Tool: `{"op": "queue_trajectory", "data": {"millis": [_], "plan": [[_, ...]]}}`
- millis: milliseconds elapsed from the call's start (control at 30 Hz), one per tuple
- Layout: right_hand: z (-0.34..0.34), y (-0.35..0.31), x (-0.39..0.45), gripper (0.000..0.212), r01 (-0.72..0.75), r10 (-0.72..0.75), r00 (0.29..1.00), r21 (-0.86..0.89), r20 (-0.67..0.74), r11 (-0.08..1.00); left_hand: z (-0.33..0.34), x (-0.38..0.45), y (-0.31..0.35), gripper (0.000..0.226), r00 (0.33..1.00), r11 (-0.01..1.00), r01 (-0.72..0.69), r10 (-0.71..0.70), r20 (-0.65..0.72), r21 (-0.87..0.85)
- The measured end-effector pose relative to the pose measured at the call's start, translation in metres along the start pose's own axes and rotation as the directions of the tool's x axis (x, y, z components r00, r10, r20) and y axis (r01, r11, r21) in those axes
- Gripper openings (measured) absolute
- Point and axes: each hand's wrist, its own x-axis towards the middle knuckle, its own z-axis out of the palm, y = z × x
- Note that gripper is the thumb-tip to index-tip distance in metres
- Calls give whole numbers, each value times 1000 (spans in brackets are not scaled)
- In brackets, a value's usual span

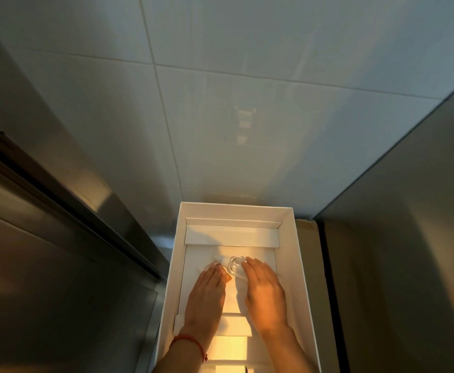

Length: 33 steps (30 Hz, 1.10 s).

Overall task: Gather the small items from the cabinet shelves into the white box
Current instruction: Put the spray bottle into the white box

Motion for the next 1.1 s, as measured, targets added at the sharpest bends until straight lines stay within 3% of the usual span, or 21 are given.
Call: {"op": "queue_trajectory", "data": {"millis": [333,533,733,867,1100], "plan": [[3,0,-1,79,-64,64,996,-3,64,998,4,-1,-1,71,999,999,-2,0,43,48],[-7,-5,3,82,-40,46,996,-76,72,996,-6,0,6,61,1000,997,14,-15,9,79],[-26,-13,3,63,-20,24,999,-81,44,997,-23,1,16,64,999,998,48,-47,-8,37],[-41,-17,0,53,-14,16,1000,-66,23,998,-30,2,20,52,995,996,83,-81,61,-28],[-79,-31,1,39,-99,99,995,24,18,995,-62,0,35,48,989,994,101,-97,108,-35]]}}
